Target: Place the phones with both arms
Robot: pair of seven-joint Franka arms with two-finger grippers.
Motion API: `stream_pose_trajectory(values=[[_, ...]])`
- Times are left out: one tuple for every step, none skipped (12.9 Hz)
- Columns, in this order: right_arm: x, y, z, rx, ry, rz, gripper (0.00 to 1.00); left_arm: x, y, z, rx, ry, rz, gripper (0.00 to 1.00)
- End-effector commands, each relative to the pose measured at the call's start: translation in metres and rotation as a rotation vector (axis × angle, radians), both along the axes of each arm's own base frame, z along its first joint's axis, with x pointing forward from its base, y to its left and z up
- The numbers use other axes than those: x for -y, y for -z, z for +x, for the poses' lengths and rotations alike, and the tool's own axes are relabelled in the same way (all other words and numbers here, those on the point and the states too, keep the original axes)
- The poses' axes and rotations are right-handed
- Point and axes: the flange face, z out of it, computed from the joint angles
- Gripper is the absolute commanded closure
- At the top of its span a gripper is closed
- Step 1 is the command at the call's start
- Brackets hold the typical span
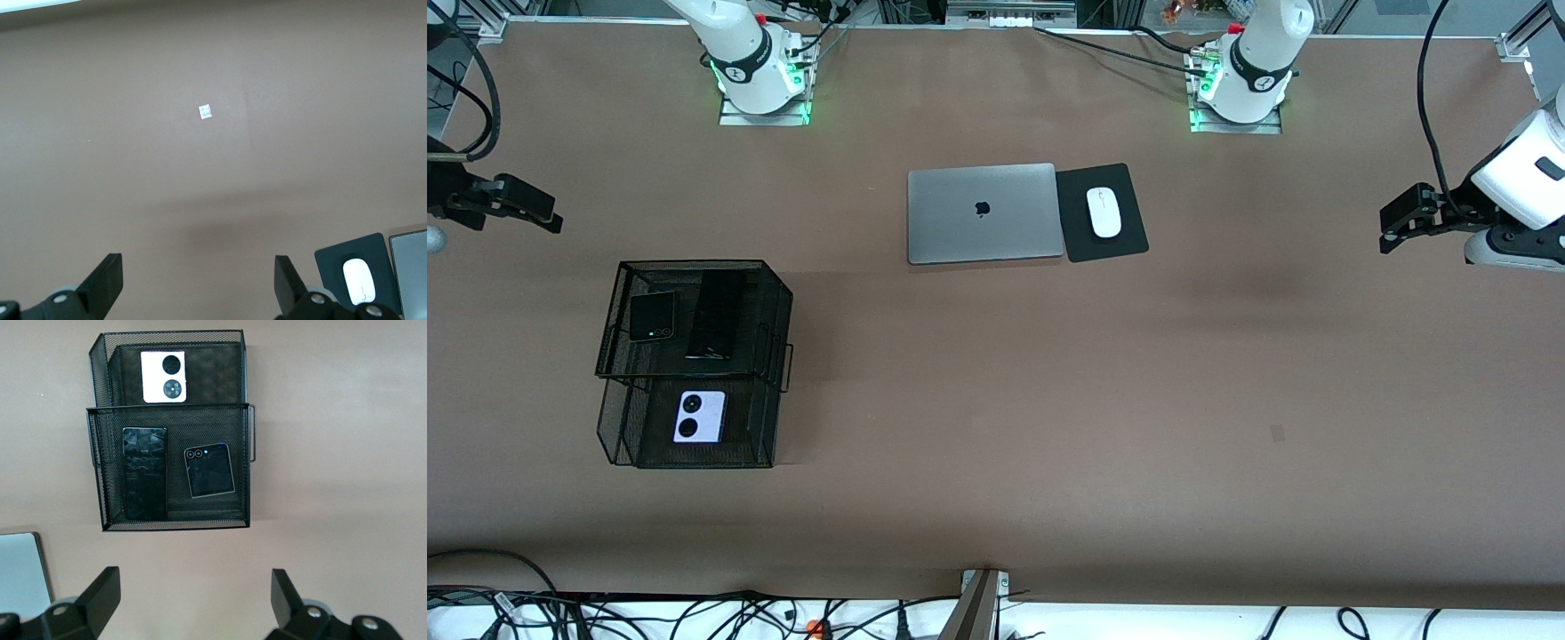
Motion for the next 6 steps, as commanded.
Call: stream_pose_trajectory(values=[[-0.0021, -0.0066, -0.0057, -0.010, -0.006, -0.021, 0.00, -0.0015, -0.0050, 0.0020, -0.006, -0.001, -0.022, 0.00], [-0.0030, -0.0056, -0.0074, -0.028, -0.003, -0.020, 0.00, -0.0016, -0.0050, 0.0020, -0.006, -0.001, -0.022, 0.00], [-0.0056, -0.0052, -0.0077, -0.032, -0.005, -0.020, 0.00, -0.0007, -0.0050, 0.0020, -0.006, -0.001, -0.022, 0.00], [-0.0073, -0.0040, -0.0077, -0.038, -0.007, -0.020, 0.00, -0.0007, -0.0048, 0.0018, -0.007, -0.001, -0.022, 0.00], [-0.0075, -0.0032, -0.0080, -0.041, -0.007, -0.018, 0.00, -0.0007, -0.0048, 0.0018, -0.007, -0.001, -0.022, 0.00], [-0.0085, -0.0032, -0.0079, -0.041, -0.007, -0.017, 0.00, -0.0007, -0.0048, 0.0018, -0.007, -0.001, -0.022, 0.00]])
